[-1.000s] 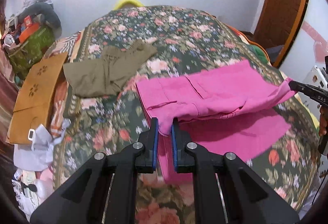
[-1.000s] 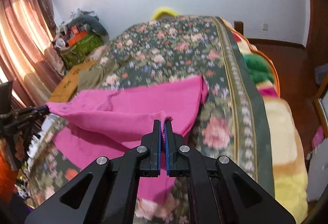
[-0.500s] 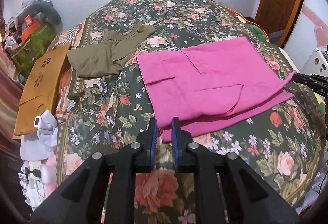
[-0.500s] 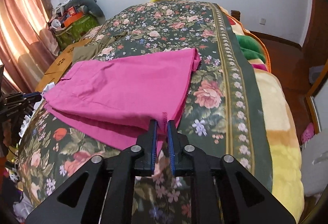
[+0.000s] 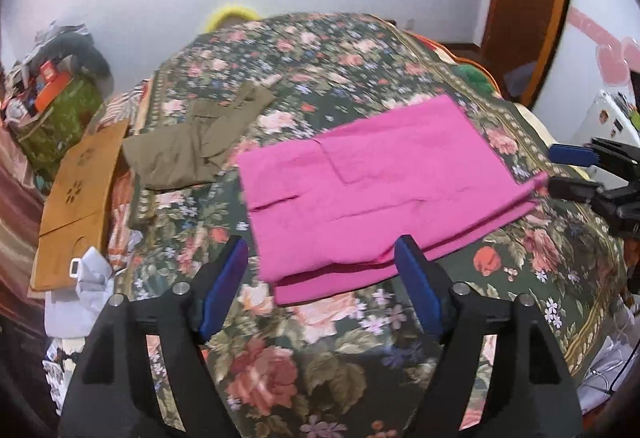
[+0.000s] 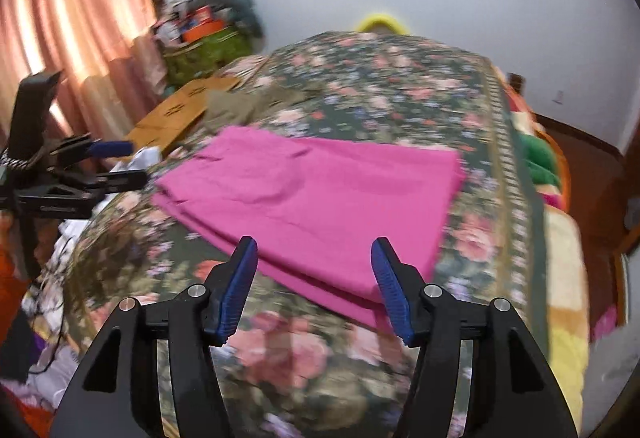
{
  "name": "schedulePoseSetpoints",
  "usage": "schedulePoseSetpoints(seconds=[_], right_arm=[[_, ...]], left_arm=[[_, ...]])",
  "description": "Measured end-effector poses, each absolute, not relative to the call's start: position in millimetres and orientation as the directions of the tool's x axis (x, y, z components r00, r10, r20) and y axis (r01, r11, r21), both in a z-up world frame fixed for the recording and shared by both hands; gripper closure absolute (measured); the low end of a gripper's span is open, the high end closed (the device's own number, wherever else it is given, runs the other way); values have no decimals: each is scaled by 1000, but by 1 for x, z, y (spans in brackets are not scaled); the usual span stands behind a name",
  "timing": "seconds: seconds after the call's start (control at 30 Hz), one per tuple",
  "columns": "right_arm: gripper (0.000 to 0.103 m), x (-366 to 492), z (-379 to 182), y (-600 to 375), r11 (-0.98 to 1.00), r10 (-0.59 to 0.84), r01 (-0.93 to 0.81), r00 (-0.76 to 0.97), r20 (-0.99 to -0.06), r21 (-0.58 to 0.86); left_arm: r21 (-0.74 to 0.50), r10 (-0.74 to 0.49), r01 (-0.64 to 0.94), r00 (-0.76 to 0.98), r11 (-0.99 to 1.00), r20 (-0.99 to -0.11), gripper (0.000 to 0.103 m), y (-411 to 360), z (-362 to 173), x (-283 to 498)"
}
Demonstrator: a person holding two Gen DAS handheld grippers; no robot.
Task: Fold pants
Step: 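Lay the hems down on the trousers and open both grippers, then pull both tools back from the folded trousers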
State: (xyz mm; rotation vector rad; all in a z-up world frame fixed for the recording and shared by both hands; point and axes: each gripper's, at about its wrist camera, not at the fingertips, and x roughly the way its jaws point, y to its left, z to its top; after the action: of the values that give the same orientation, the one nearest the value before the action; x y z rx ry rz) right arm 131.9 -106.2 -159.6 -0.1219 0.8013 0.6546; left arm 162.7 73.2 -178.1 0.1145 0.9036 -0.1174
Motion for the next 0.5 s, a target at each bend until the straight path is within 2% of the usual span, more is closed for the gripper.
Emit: schedulePoseSetpoints(seconds=[0.13,0.33,0.43,0.5], right_arm=[[48,139,-177,-78,758,504,-641,452,-736,126],[49,149,-198,-56,730,485,-674,393,-781,114],[58,153,-202,-51,723,488,-678,367,-792,132],[68,155,-203,-49,718,499,-680,356,-790,147]], left_arm=[[73,-55,206,555,976,-830,27,57,-199,174],[74,-67,242,528,967,-847,27,45,-215,180],[58,-88,262,513,963,-854,28,42,-219,185],[60,-93,277,510,959,-855,36,39,-221,186]])
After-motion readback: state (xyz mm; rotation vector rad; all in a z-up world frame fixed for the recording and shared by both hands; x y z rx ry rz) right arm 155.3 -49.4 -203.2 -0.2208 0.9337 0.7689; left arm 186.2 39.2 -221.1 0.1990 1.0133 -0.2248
